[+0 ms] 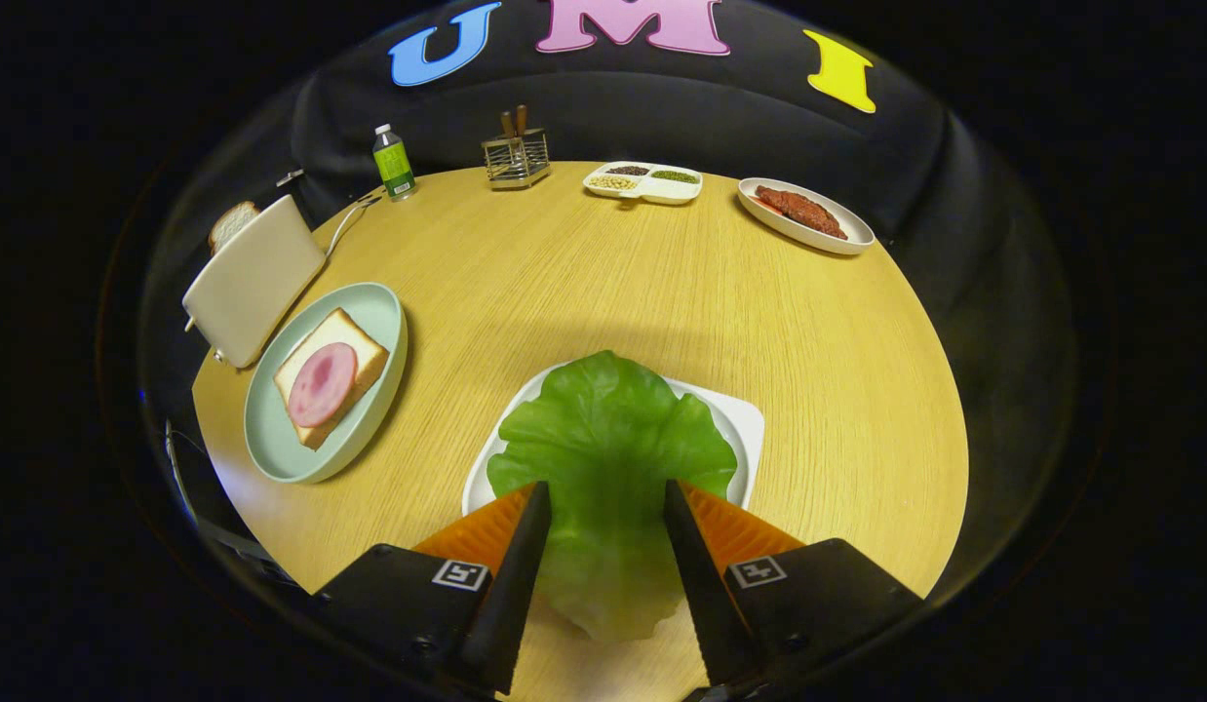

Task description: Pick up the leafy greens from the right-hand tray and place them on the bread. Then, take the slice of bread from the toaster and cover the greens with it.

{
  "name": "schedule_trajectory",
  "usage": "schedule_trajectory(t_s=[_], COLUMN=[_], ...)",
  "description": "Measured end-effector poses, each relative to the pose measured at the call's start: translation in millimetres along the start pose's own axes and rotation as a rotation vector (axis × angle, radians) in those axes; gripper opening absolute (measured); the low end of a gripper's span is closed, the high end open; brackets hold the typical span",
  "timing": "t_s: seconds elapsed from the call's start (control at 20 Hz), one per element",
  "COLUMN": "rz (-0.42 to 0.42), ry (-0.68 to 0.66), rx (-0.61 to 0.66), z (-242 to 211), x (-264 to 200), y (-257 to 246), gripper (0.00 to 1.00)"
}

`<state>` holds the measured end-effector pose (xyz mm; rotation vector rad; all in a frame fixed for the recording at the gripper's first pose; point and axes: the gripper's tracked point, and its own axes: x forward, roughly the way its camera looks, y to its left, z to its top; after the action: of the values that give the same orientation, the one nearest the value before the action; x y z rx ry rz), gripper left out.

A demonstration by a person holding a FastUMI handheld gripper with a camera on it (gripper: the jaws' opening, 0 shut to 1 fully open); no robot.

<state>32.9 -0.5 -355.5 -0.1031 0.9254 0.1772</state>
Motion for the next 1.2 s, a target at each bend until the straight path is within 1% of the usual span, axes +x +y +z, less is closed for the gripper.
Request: schedule_trajectory(t_s=[0.05, 0.2, 0.3, 0.35, 0.55, 0.75, 0.95, 1.2], rz=[-0.002, -0.012, -0.012, -0.016, -0.002, -0.014, -0.011, 0.034], ry=[0.004, 0.010, 0.013, 0.016, 0.045, 0.050, -0.028, -0.125], rx=[0.000, 0.014, 0.014, 0.013, -0.007, -0.010, -0.028, -0.032], z=[0, 1, 1, 1, -1, 3, 34, 78], x=[1, 2, 2, 2, 2, -5, -32, -71], y=[-2, -5, -4, -4, -1, -3, 4, 35], gripper=[0.74, 0.39, 0.18, 0.14, 0.06, 0.05, 0.05, 0.05])
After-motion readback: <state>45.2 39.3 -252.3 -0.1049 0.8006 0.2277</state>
